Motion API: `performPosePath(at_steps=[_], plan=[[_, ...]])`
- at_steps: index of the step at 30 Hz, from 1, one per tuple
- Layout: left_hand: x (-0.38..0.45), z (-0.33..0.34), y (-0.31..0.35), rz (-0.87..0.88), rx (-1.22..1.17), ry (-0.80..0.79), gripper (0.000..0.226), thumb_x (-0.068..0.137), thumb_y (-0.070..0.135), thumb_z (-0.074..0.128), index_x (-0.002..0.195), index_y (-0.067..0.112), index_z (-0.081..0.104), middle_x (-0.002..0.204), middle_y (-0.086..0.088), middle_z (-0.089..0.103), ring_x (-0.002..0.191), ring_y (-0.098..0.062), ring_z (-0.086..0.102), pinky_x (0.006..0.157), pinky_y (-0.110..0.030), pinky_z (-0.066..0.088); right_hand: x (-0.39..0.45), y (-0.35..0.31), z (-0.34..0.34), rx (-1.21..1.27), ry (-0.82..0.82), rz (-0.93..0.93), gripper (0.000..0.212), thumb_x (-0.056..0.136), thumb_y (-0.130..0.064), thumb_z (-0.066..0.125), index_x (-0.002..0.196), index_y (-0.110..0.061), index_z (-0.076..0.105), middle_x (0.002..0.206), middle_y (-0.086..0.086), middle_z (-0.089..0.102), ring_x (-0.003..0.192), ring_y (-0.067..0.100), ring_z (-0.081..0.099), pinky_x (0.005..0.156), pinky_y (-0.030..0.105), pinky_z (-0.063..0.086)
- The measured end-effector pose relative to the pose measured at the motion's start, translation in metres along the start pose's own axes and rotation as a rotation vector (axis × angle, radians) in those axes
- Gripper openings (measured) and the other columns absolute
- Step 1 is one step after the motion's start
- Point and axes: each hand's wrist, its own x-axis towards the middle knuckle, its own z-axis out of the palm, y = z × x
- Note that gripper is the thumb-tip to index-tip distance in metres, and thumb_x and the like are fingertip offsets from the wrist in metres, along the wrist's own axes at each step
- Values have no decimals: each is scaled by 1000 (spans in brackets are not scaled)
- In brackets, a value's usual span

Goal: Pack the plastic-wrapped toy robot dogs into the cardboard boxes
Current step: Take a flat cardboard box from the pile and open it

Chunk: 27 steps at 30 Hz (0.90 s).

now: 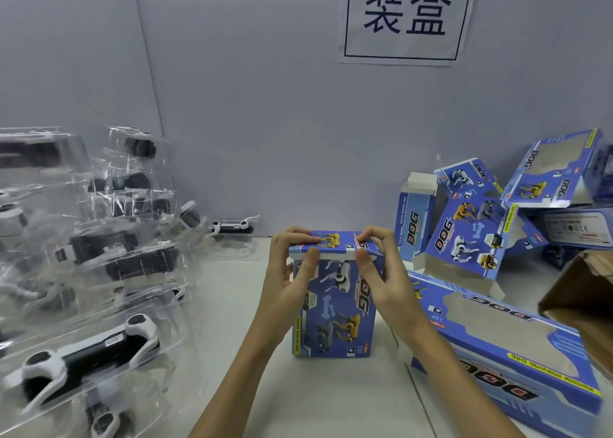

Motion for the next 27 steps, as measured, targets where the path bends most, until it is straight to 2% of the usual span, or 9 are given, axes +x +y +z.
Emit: performPosePath(at_steps=[3,8,12,15,17,19,23,25,27], plan=[[1,-1,-2,-13,13,-14,24,102,35,60,125,27,57,140,-1,52,134,-32,56,87,-59,61,-1,1,0,24,-6,-5,22,100,-46,54,118,-35,50,125,-19,58,97,28,74,70,45,65],[-3,3,-2,55,-58,10,49,100,32,66,141,30,39,148,16,47,128,-23,63,82,-40,64,-2,3,3,3,38,-84,38,98,-40,58,131,-28,42,124,-21,64,103,12,74,77,28,61],[-4,2,-1,50,-93,95,42,89,47,76,109,41,40,155,12,40,124,-27,65,79,-44,65,-1,7,3,95,105,-43,46,84,-45,70,113,-34,36,131,-13,64,109,20,74,82,40,64],[-3,2,-3,96,52,58,33,97,38,68,123,45,48,155,10,39,129,-32,61,87,-54,62,-2,4,4,-1,88,-81,34,91,-42,65,118,-42,43,134,-15,59,114,9,69,77,35,65],[-4,0,-5,169,150,18,30,100,37,62,128,45,56,152,12,37,146,-22,43,93,-42,60,-2,3,2,-108,65,-173,30,100,-38,58,128,-40,51,138,-15,53,125,0,59,76,27,63],[-3,-2,-3,145,153,-14,20,100,41,60,118,45,62,148,17,35,150,-11,33,85,-28,61,0,2,-2,-168,14,-218,24,103,-41,55,127,-40,58,136,-9,56,128,13,59,77,31,64],[-3,-2,-3,87,124,-31,24,98,37,65,118,43,52,146,11,40,138,-20,51,82,-35,63,3,1,-5,-100,0,-121,28,96,-44,62,119,-40,47,119,1,58,100,28,74,64,42,65],[-3,-1,-3,9,27,-29,40,99,33,69,127,43,42,138,-8,54,121,-35,66,81,-44,64,2,2,-6,-58,23,-117,35,92,-47,63,120,-44,43,111,-8,58,92,26,77,61,39,65],[-5,-2,-7,-5,8,-48,61,97,31,72,140,47,32,134,-10,61,118,-34,69,84,-43,64,1,2,-2,-52,18,-139,43,92,-45,63,129,-50,42,117,-26,56,102,16,75,68,32,65]])
